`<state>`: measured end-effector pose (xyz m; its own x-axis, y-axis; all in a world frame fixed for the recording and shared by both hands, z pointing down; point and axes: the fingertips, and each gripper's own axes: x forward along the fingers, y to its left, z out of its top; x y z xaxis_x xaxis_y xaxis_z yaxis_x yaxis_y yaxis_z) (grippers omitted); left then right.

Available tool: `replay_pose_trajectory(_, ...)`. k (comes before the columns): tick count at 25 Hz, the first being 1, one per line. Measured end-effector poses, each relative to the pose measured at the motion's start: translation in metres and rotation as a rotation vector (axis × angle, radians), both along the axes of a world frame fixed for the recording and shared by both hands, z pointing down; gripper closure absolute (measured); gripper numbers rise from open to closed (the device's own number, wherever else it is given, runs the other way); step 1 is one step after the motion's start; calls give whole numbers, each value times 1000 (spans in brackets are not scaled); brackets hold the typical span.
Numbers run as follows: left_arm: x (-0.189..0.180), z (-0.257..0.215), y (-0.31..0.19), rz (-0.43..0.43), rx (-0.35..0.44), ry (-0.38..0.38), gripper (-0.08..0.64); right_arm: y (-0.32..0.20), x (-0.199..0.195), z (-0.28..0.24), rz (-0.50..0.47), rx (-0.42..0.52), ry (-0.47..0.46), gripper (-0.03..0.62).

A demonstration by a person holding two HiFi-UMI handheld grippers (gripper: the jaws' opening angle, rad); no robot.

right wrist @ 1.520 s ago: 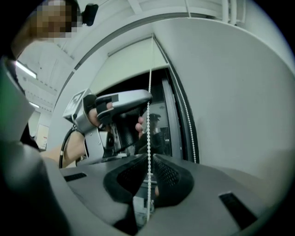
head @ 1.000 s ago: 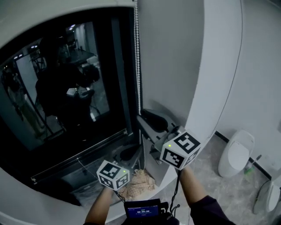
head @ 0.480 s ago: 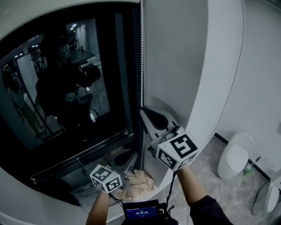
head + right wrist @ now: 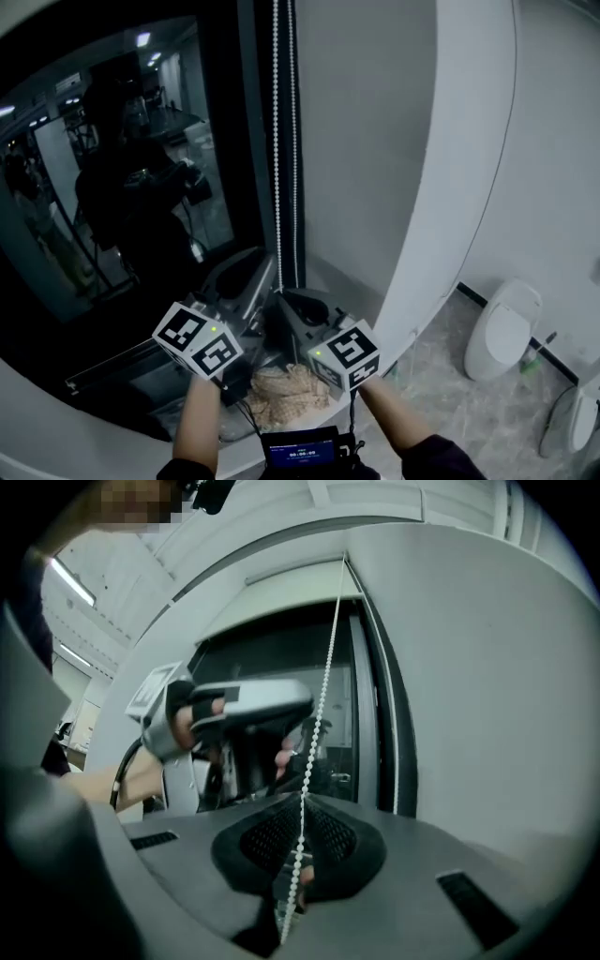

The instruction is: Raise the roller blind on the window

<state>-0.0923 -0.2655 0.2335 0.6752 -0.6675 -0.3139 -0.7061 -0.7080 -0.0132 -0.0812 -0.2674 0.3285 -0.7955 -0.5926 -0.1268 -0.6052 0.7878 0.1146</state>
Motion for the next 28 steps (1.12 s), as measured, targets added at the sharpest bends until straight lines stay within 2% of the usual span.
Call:
replay_pose_trajectory(6,12,-18,-2,-7,28,-27,546,13,-11,54,-43,-111,55,575)
replay_pose_trajectory(12,7,-16,-1,-17,27,9,549,16,-4,56,-67,-126,34,575)
replay_pose_trajectory(15,2,-9,-1,-19,15,19,549,18,6,37,-100,-157,-23,572)
replay_pose_trajectory(21,6,43,-11,-10,-65,0,549,7,35,-34,-53,-57,-140,572)
replay_pose_trajectory(28,23,94,-3,10,-136,-45,549,8,28,-108,-71,62,-161,563)
